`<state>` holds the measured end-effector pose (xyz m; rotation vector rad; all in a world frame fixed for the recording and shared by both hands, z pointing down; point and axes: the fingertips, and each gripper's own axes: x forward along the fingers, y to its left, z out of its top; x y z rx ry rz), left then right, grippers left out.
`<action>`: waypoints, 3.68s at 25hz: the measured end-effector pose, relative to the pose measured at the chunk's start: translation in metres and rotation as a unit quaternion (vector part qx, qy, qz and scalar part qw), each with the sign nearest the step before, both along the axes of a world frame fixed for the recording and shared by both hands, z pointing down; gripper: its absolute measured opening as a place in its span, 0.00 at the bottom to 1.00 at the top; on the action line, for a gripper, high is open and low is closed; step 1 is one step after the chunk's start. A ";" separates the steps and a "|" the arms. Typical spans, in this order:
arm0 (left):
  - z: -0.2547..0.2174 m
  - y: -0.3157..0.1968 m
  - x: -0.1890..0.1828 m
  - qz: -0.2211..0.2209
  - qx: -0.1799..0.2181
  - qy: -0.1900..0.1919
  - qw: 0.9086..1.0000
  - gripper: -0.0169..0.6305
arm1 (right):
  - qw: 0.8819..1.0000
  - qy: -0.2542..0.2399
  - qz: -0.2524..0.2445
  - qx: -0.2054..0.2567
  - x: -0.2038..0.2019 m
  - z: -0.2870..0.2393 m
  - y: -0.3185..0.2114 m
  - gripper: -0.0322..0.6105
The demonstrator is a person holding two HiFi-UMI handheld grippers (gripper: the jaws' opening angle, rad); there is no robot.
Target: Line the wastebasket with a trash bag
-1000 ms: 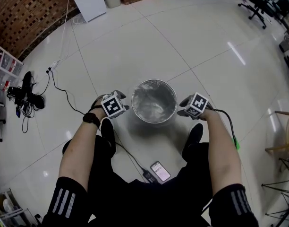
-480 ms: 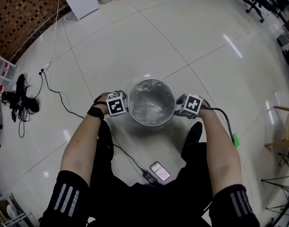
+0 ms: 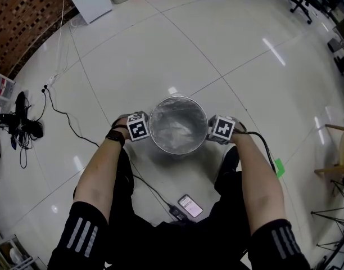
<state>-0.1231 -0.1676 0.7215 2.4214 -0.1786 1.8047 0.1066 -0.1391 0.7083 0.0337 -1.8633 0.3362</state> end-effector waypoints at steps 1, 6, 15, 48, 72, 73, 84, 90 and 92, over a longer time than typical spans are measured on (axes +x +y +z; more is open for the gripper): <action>0.003 0.001 0.000 0.001 -0.003 -0.001 1.000 0.41 | 1.000 0.004 0.000 0.001 0.001 0.002 0.000 0.42; 0.001 0.005 -0.004 0.002 -0.015 -0.012 1.000 0.41 | 1.000 0.003 -0.002 -0.017 0.005 -0.006 0.005 0.42; -0.065 -0.001 -0.053 -0.041 -0.004 -0.042 0.998 0.41 | 1.000 -0.006 0.003 -0.024 0.013 -0.038 0.017 0.42; -0.065 -0.030 0.144 -0.011 0.051 -0.005 0.999 0.29 | 0.997 -0.077 -0.001 -0.031 -0.022 -0.102 0.082 0.41; 0.009 -0.055 0.160 0.117 0.117 -0.099 0.981 0.30 | 0.998 -0.044 -0.021 -0.038 -0.011 -0.080 0.067 0.41; 0.001 -0.056 0.163 0.113 0.119 -0.087 0.983 0.30 | 0.998 -0.046 -0.020 -0.038 -0.011 -0.082 0.065 0.41; -0.128 -0.030 0.138 0.045 0.117 0.039 0.991 0.30 | 0.996 -0.068 -0.010 0.049 -0.006 -0.125 0.026 0.41; -0.203 -0.029 0.102 -0.039 0.167 0.105 0.979 0.30 | 0.984 -0.118 -0.002 0.136 -0.036 -0.185 0.007 0.40; -0.222 -0.024 0.091 -0.068 0.176 0.129 0.973 0.29 | 0.977 -0.135 -0.006 0.167 -0.047 -0.204 0.008 0.40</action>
